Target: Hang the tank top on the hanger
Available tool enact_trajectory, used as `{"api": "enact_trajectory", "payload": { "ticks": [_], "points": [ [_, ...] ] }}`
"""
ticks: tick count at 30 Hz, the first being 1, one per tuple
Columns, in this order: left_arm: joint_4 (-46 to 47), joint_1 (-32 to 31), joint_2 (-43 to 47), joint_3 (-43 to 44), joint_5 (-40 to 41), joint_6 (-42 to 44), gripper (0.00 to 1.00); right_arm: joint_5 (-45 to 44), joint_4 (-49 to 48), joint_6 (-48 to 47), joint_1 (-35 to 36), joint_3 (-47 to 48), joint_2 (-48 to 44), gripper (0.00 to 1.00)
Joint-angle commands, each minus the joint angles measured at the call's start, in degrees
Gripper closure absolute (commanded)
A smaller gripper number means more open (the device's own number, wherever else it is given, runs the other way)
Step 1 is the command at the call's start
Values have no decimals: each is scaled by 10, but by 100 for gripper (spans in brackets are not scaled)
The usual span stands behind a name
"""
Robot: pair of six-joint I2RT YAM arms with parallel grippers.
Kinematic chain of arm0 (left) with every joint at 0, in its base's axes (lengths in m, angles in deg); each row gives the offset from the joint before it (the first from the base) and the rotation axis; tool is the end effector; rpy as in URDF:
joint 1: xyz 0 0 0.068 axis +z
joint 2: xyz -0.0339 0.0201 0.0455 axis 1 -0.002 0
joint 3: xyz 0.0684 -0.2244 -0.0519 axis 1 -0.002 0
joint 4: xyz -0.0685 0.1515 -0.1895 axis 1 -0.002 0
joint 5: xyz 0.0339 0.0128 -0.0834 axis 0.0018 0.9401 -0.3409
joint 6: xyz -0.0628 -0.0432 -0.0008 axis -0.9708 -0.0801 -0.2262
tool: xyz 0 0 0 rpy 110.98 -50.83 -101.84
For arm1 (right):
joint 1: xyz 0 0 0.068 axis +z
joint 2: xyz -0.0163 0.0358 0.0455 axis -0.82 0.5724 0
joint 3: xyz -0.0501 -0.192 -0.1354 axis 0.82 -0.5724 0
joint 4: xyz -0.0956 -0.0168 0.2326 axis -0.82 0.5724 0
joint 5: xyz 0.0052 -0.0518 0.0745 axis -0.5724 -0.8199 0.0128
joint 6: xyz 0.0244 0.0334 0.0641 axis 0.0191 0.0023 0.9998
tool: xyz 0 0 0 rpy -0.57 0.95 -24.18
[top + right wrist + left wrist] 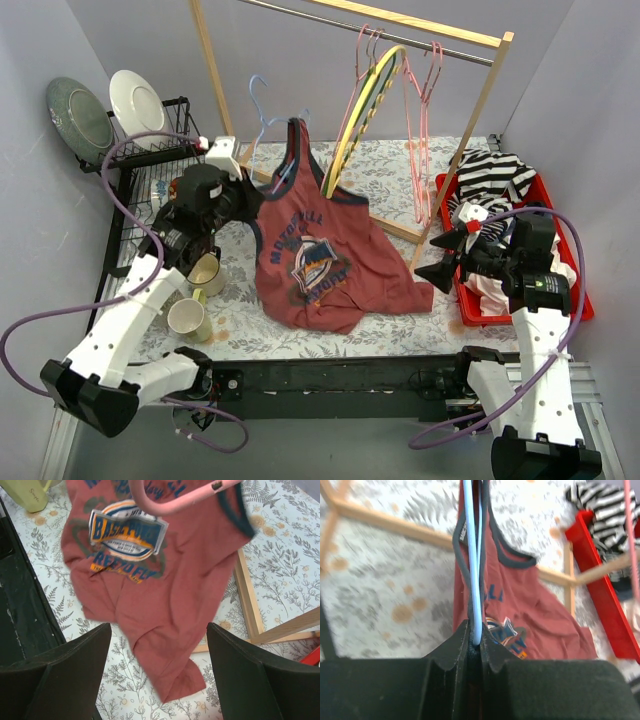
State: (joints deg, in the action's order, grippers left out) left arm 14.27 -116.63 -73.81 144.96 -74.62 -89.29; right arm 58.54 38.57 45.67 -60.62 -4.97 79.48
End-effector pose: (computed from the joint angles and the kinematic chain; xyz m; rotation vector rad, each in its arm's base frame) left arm 0.2348 -0.1164 0.3390 -0.5701 2.0399 -0.8894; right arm 0.1724 0.0381 0.3021 -0.9732 1.6564 0.6272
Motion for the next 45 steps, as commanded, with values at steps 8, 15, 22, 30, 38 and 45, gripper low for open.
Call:
{"api": "enact_trajectory", "payload": {
  "ticks": [8, 15, 22, 30, 38, 45],
  "points": [
    [90, 104, -108, 205, -35, 91, 100, 32, -35, -2, -10, -21, -15, 15],
    [125, 144, -167, 284, -85, 61, 100, 39, -34, -4, -12, -21, -9, 15],
    [154, 192, -214, 318, -143, 12, 100, 40, -36, -4, -16, -22, -6, 15],
    [191, 217, -242, 314, -191, -28, 100, 42, -36, -3, -19, -20, -3, 15],
    [213, 233, -270, 327, -222, -45, 100, 45, -36, -3, -22, -20, -1, 15],
    [206, 238, -305, 338, -247, -52, 100, 47, -35, -2, -25, -19, 2, 15]
  ]
}}
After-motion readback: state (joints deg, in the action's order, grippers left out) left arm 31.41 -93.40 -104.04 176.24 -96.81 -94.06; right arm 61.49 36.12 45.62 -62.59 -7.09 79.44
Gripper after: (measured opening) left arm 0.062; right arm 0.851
